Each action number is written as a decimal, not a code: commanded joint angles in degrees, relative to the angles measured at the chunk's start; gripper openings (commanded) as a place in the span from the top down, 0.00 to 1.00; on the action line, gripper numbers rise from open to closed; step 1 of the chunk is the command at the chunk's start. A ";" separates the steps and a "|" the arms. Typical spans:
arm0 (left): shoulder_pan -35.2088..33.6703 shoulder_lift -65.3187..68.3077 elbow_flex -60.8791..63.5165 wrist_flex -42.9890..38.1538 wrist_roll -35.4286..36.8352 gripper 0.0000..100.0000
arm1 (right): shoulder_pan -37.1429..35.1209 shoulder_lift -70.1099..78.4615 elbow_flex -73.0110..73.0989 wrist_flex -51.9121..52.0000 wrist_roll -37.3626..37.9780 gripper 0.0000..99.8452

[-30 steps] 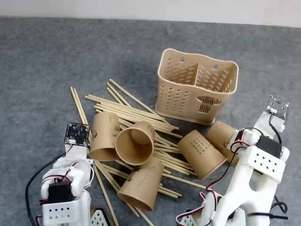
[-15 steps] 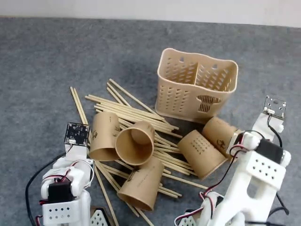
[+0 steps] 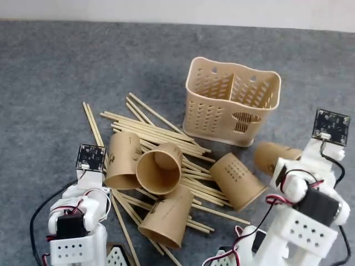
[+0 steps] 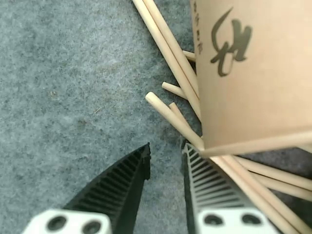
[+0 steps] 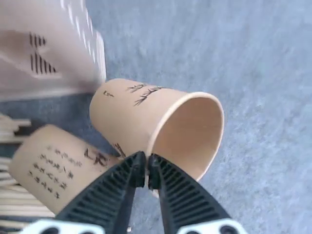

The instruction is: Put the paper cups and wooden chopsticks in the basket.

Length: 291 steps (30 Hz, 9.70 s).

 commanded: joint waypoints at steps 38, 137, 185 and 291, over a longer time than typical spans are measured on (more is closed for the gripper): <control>-0.13 -0.04 1.19 0.09 0.44 0.88 | -10.07 6.64 -31.34 -16.13 7.21 0.99; -0.13 -0.04 1.19 0.09 0.44 0.88 | -25.27 18.95 -37.41 -15.34 -6.59 0.80; -0.13 -0.04 1.19 0.09 0.44 0.88 | -29.93 28.70 -44.00 -9.63 11.34 0.95; -0.13 -0.04 1.19 0.09 0.44 0.88 | -32.48 23.78 -29.49 -13.67 4.75 0.95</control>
